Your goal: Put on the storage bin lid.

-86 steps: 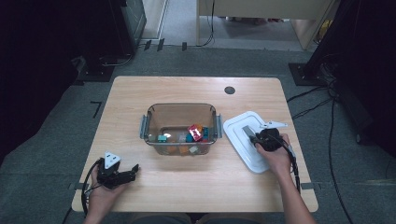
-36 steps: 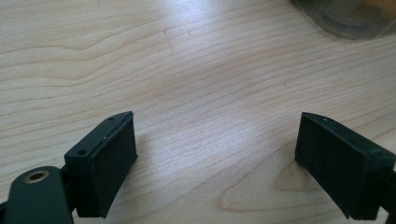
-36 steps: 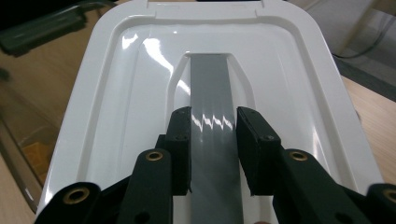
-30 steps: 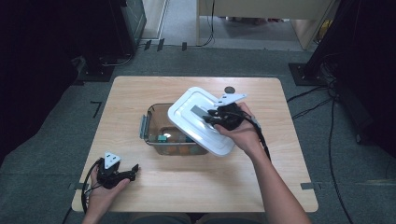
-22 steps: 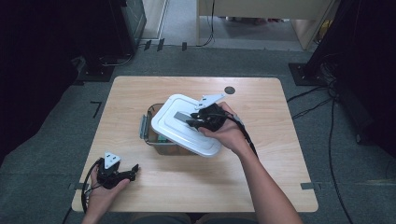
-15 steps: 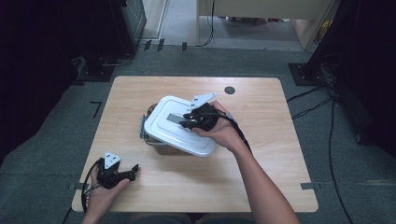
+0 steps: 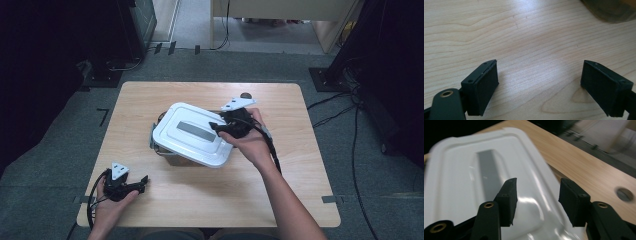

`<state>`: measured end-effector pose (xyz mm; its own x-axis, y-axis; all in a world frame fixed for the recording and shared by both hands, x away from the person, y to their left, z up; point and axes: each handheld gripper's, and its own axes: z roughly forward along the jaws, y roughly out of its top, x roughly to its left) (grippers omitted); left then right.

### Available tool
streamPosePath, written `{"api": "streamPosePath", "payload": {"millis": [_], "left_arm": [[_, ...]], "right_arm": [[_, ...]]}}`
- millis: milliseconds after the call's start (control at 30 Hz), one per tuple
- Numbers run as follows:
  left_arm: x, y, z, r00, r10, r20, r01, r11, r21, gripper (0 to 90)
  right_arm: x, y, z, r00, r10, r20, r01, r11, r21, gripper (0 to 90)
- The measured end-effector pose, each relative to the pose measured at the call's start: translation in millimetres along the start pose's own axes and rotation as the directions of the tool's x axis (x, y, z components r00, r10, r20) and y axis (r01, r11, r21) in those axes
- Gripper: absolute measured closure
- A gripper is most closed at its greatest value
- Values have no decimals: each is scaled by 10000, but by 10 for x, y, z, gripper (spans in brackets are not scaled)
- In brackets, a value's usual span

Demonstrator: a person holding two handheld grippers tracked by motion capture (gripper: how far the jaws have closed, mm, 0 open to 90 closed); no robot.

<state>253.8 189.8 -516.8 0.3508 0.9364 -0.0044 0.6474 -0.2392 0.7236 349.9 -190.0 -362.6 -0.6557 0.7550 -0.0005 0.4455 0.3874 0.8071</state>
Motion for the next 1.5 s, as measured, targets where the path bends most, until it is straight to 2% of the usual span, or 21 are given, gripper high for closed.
{"api": "streamPosePath", "payload": {"millis": [67,133,233,300,400,500,633,800,1033,1133,1200,1267,1300,1367,1400,1467,1500], "left_arm": [[0,-1,0,10000,-18,-9,18,10000,-8,144],[-1,-4,0,10000,-23,-9,22,10000,-17,145],[-7,-7,1,10000,6,-40,-6,10000,-28,144],[-11,-9,3,10000,-10,-46,9,10000,-62,144],[-10,-13,3,10000,4,-51,-5,10000,-93,144],[-9,-19,3,10000,24,-44,-25,9999,-142,144],[-8,-17,4,10000,33,-35,-33,9999,-134,144],[-9,-18,4,10000,20,-35,-20,9999,-133,144],[-10,-15,9,10000,20,-17,-20,9999,-148,144],[-10,-15,8,10000,9,-10,-9,9999,-151,145],[-9,-14,9,10000,10,-10,-10,9999,-149,144],[-9,-14,9,10000,6,-5,-6,9999,-154,145],[-9,-14,9,10000,-1,-1,1,9999,-156,144],[-10,-13,10,10000,25,-16,-25,9999,-143,144],[-9,-14,10,10000,3,-4,-3,9999,-151,144],[0,-16,4,10000,-22,44,23,9999,-154,145],[4,-16,2,10000,-46,74,47,9999,-164,145]], "right_arm": [[-73,-94,-92,9943,738,773,-748,9972,96,471],[-131,-203,-157,9795,1564,1268,-1597,9870,161,452],[-190,-349,-171,9592,2322,1613,-2411,9698,379,432],[-203,-401,-169,9486,2776,1520,-2851,9581,293,425],[-182,-423,-149,9334,3235,1552,-3292,9442,120,442],[-137,-423,-97,9282,3377,1565,-3458,9379,272,443],[-117,-394,-50,9217,3491,1693,-3558,9345,95,483],[-152,-324,40,9257,3315,1824,-3374,9413,18,543],[-249,-197,152,9451,2929,1448,-3000,9535,292,636],[-328,-148,218,9565,2661,1195,-2718,9617,340,635],[-388,-114,269,9584,2660,1031,-2704,9622,310,626],[-426,-79,335,9650,2463,905,-2497,9679,283,609],[-438,-61,367,9656,2451,865,-2481,9684,258,601],[-463,-26,430,9650,2468,884,-2491,9684,155,593],[-466,-11,450,9671,2378,908,-2402,9706,160,597],[-458,7,519,9728,2065,1053,-2130,9755,548,586],[-447,4,546,9735,2055,1005,-2102,9769,389,578]]}}
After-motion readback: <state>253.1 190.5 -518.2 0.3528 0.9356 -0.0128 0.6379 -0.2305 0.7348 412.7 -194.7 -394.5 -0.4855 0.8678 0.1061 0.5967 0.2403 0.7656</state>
